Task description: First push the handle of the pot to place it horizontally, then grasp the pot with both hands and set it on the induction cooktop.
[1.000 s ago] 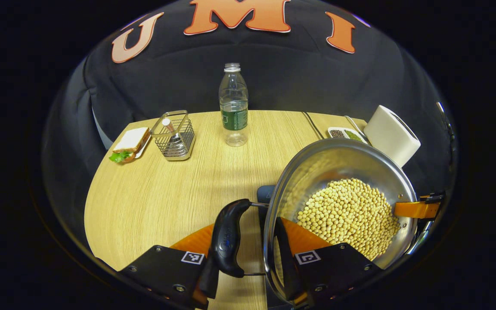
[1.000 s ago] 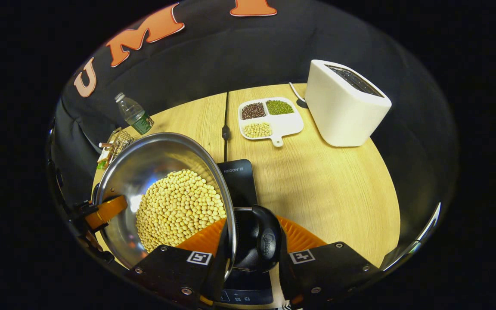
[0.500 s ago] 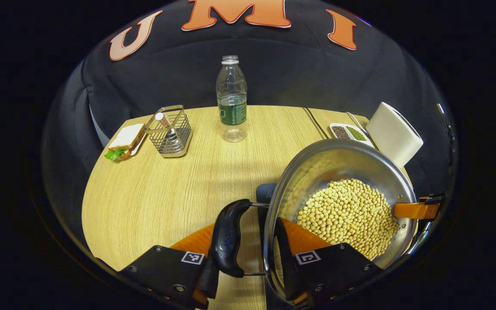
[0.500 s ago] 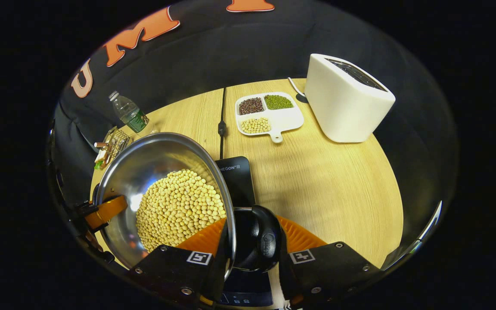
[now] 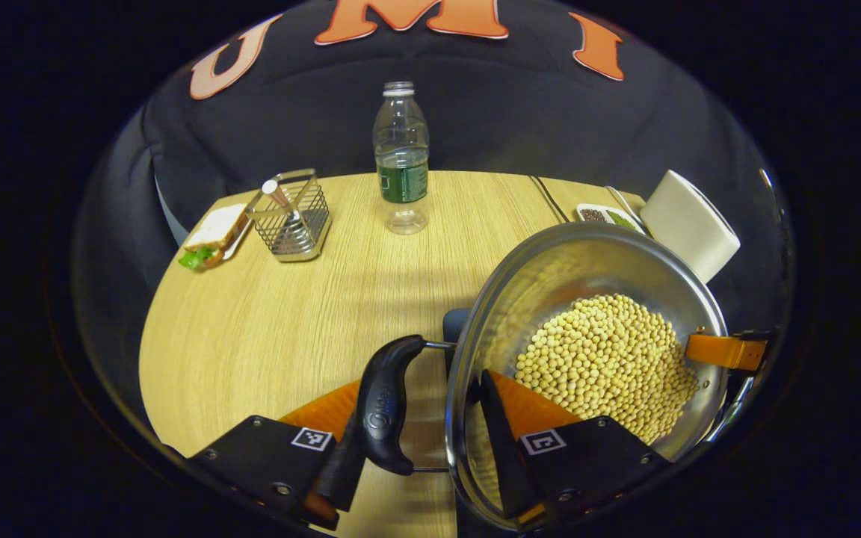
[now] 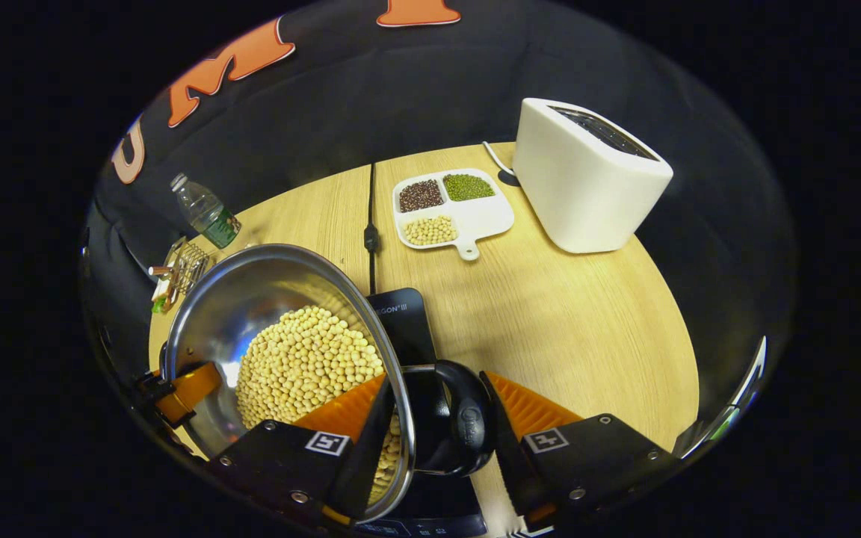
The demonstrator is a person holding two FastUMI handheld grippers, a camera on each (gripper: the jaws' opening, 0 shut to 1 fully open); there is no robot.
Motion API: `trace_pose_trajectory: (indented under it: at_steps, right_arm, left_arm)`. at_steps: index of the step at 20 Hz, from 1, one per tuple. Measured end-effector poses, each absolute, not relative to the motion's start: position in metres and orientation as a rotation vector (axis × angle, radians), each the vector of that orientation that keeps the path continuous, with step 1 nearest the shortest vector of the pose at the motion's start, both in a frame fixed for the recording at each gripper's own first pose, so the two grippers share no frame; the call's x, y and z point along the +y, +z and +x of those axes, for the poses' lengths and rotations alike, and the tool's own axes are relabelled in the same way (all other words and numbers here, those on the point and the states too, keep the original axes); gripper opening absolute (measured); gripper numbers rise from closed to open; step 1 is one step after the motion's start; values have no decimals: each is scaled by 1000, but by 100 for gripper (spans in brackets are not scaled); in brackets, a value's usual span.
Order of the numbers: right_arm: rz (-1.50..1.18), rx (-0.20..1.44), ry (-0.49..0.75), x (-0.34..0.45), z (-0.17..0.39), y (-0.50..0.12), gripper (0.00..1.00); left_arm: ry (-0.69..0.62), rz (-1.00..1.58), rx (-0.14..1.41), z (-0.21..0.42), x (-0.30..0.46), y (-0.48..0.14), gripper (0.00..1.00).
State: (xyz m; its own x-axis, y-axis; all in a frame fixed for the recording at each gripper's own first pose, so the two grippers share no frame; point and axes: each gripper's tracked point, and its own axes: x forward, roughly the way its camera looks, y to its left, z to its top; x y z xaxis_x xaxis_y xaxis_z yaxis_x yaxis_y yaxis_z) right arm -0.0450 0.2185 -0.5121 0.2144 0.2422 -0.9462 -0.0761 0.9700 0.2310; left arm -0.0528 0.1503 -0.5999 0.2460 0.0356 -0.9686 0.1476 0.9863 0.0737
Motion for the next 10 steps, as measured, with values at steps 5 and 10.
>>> trace_pose_trajectory:
  at_steps: [5, 10]
  right_arm:
    - [152, 1267, 174, 211, -44, -499, 82]
    - [153, 1217, 128, 199, -59, -488, 83]
  left_arm:
    - [-90, 132, 1329, -54, 156, -592, 80]
    - [-98, 120, 1317, -48, 168, -578, 95]
